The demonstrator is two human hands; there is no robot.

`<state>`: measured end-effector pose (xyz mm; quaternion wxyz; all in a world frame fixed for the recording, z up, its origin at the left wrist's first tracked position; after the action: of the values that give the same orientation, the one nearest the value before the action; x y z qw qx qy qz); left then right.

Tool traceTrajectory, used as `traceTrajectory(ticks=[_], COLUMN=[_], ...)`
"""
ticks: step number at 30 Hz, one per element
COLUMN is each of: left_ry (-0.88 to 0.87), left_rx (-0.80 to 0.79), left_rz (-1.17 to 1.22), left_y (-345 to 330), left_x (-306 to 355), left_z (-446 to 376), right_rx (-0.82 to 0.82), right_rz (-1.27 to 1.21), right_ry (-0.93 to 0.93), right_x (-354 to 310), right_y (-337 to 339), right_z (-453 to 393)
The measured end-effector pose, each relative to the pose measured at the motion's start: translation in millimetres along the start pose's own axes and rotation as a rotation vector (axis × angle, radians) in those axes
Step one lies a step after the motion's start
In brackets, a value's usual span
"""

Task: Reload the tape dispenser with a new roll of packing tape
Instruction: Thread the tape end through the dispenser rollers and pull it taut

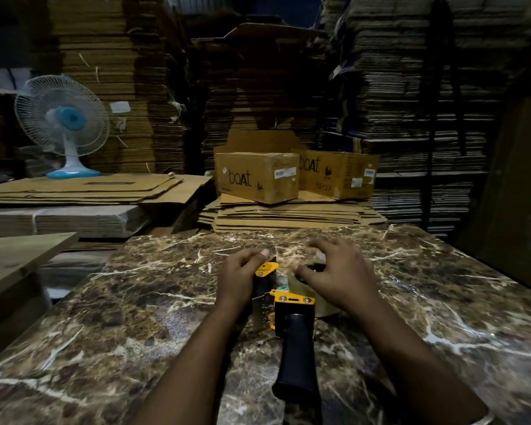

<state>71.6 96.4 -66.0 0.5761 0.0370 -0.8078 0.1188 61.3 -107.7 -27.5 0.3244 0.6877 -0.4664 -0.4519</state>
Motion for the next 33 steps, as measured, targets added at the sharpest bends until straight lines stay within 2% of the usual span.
traceTrajectory(ticks=[4,8,16,18,23,25,28,30,33], left_ry=[-0.029,0.048,0.040,0.012,-0.059,-0.043,-0.142,-0.188,-0.244], left_rx=[-0.120,-0.131,-0.290,-0.349,-0.567,-0.603,-0.615,-0.624,-0.719], left_rz=[-0.017,0.056,0.034,-0.081,-0.556,-0.646,-0.890,-0.981,-1.055], left_y=[-6.9,-7.9,-15.3,-16.6,-38.1,-45.5,-53.3,-57.9,-64.4], left_x=[4.9,-2.6,-1.2,3.6,16.1,17.2,27.0,29.3,18.3], left_z=[3.7,2.6,0.1,-3.2,-3.2,-3.9,-7.3,-7.6,-3.7], right_rx=[-0.176,-0.192,-0.248,-0.261,-0.258,-0.234,-0.216,-0.206,-0.211], right_rz=[0.005,-0.076,-0.245,-0.268,-0.294,-0.281,-0.268,-0.260,-0.263], right_ry=[-0.037,0.015,0.068,0.085,0.109,0.117,0.133,0.147,0.144], right_x=[6.8,4.3,7.6,6.1,2.4,4.3,3.7,1.2,-0.5], right_y=[-21.6,-17.5,-19.3,-21.2,-19.6,-19.2,-15.0,-11.7,-12.0], right_z=[-1.4,-1.3,-1.8,-0.4,3.7,4.4,5.7,5.3,5.7])
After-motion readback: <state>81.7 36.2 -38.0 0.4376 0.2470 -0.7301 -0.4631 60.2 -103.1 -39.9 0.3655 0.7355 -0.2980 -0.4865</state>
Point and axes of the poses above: each hand's wrist, its own z-axis away from the middle knuckle, its own y-axis out of the back of the hand, x = y × z, the point moved 9 cm from there along -z, towards the middle knuckle, and after that the axes turned 6 degrees about z, right-handed, at the moved point
